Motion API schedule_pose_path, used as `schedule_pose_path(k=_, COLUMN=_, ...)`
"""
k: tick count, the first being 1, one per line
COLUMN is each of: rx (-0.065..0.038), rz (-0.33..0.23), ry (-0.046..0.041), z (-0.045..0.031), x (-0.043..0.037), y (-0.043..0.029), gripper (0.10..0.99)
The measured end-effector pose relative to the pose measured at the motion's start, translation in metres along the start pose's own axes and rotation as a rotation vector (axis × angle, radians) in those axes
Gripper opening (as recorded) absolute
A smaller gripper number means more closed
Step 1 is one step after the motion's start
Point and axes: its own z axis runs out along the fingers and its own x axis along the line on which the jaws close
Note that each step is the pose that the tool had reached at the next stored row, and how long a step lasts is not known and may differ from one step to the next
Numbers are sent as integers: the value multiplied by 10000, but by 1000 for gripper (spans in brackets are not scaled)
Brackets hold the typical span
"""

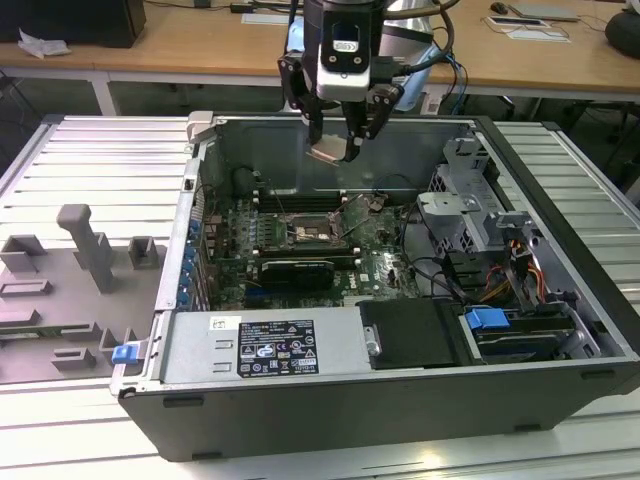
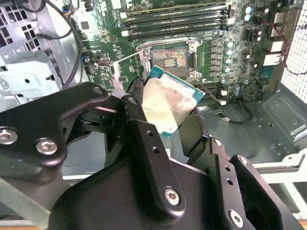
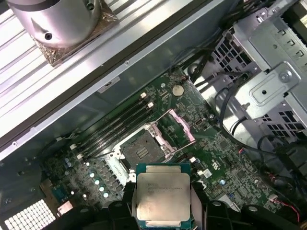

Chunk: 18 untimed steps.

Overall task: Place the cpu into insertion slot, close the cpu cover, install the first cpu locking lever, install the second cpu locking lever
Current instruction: 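Place the cpu into insertion slot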

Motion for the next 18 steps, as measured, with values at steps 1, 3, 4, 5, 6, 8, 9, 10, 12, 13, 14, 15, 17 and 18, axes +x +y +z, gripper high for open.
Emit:
schedule_pose_path(k=1, rx=-2, rz=118, ry=-11, z=1, x=0, y=0, gripper=537)
schedule_pose_path(k=3, rx=-6, rz=308, ry=-28, z=1, x=0, y=0, gripper=537)
schedule_pose_path(k=4, rx=-9, rz=486, ry=-43, z=2, x=0, y=0, gripper=537)
schedule_pose_path(k=5, rx=-12, rz=605, ry=-54, z=3, x=0, y=0, gripper=537)
schedule_pose_path(k=6, rx=-14, rz=690, ry=-62, z=4, x=0, y=0, gripper=537)
schedule_pose_path(k=8, rx=-18, rz=906, ry=-81, z=5, x=0, y=0, gripper=537)
schedule_pose_path(k=9, rx=-19, rz=993, ry=-89, z=5, x=0, y=0, gripper=537)
schedule_pose_path(k=10, rx=-21, rz=1090, ry=-98, z=5, x=0, y=-1, gripper=537)
schedule_pose_path(k=12, rx=-27, rz=1386, ry=-124, z=7, x=0, y=-1, gripper=537)
schedule_pose_path(k=13, rx=-29, rz=1488, ry=-134, z=8, x=0, y=-1, gripper=537)
schedule_pose_path(k=14, rx=-32, rz=1640, ry=-147, z=9, x=0, y=-1, gripper=537)
schedule_pose_path(k=15, rx=-35, rz=1814, ry=-162, z=10, x=0, y=-1, gripper=537)
schedule_pose_path(k=17, rx=-43, rz=2230, ry=-200, z=14, x=0, y=-1, gripper=537)
schedule_pose_path(k=18, rx=-47, rz=2438, ry=-219, z=16, x=0, y=-1, gripper=537)
